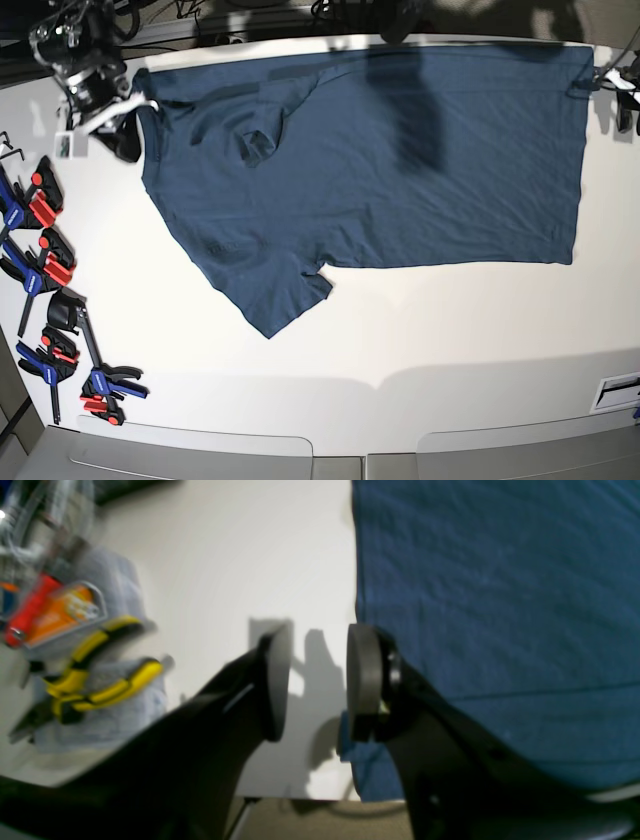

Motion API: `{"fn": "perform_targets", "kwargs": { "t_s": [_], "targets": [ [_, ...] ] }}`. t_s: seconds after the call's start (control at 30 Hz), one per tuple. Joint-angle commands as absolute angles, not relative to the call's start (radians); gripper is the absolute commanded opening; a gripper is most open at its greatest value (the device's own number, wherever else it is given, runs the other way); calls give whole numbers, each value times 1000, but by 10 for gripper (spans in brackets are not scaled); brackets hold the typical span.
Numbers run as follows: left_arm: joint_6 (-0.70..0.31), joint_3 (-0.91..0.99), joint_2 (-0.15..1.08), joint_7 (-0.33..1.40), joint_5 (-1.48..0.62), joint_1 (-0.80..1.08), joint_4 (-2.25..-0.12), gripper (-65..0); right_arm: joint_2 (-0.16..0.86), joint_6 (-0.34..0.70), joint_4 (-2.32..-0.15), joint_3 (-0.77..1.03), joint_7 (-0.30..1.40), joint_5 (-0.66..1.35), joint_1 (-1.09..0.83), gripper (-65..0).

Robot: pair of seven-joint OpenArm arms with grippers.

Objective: Fold the T-shirt properly
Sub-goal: 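Grasp the hem corners with both grippers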

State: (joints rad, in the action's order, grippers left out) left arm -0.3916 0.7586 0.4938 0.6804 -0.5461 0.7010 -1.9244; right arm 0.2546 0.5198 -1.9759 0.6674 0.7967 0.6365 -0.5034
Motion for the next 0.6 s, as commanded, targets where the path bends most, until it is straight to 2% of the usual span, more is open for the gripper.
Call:
{"fn": "perform_targets", "kwargs": {
  "t_s": [0.0, 0.1, 0.13, 0.33, 0.57],
  "targets": [
    [-385, 771, 510, 656, -552, 707, -1939, -467, 269, 521, -2006, 674, 757, 627, -469, -643],
    [-385, 771, 510, 654, -552, 707, -1939, -467, 269, 520, -2000, 665, 694, 545, -367, -397],
    [-385, 771, 510, 654, -552, 707, -1939, -467, 269, 520, -1992, 656, 673, 512, -335, -352],
    [-385, 771, 510, 654, -552, 707, -1939, -467, 291, 516, -1828, 532, 634, 411, -160, -342],
    [-385, 771, 510, 655, -552, 707, -1939, -467, 400, 523, -1327, 302, 633, 401, 130, -270]
  ]
}}
